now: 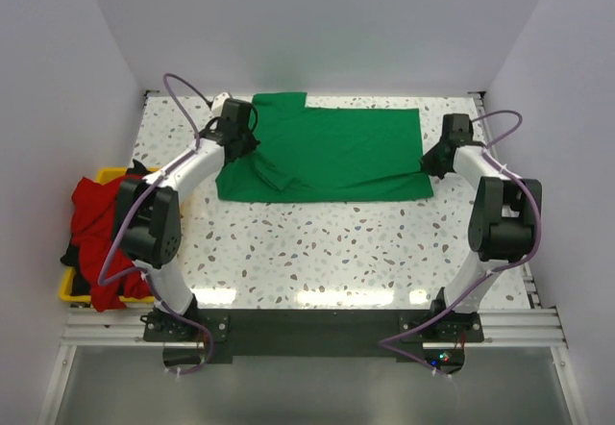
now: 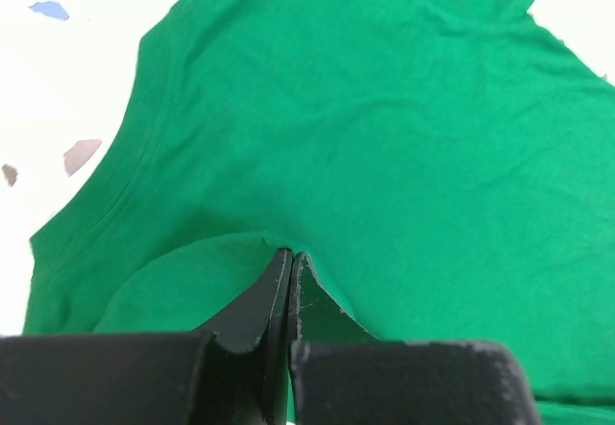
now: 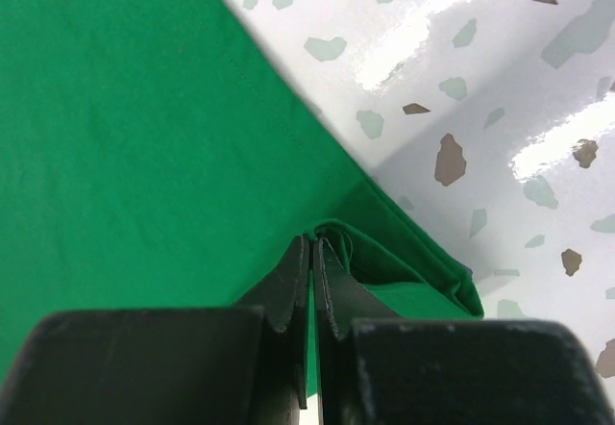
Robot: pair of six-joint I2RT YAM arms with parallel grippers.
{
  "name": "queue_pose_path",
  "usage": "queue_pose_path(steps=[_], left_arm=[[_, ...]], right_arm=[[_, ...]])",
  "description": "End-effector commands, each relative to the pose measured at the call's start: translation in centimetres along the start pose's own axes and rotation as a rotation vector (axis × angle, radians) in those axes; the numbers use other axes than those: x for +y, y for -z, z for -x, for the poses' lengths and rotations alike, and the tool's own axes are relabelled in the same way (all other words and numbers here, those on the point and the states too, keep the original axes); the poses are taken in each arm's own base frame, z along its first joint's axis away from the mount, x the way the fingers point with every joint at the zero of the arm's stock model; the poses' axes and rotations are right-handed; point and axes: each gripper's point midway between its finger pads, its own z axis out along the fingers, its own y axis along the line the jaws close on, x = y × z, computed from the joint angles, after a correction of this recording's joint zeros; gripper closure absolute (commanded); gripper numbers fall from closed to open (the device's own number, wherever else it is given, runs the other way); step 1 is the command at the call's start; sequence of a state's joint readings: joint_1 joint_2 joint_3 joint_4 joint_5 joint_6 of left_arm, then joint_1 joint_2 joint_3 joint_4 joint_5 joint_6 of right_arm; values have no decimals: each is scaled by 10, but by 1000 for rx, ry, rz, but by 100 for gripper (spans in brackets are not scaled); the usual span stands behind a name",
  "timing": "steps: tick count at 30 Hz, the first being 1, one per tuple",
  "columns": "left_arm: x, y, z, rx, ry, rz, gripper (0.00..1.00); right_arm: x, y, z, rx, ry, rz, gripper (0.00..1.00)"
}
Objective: Fold and stack the t-shirts
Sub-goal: Fold the tshirt
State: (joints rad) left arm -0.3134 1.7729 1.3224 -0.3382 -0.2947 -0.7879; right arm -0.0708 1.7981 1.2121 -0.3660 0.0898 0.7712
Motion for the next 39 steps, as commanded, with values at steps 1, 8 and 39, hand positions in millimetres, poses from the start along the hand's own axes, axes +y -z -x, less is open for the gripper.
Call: queue_pose_path(steps=[1, 8, 39], left_arm=[[-28, 1, 34, -68, 7, -85, 100], [-41, -4, 48, -75, 5, -109, 100], [-31, -3, 76, -107, 35, -100, 100]], right_arm=[[-1, -1, 16, -48, -40, 13, 100], [-15, 4, 23, -70, -80, 37, 100], [19, -6, 52, -38, -108, 170, 100]])
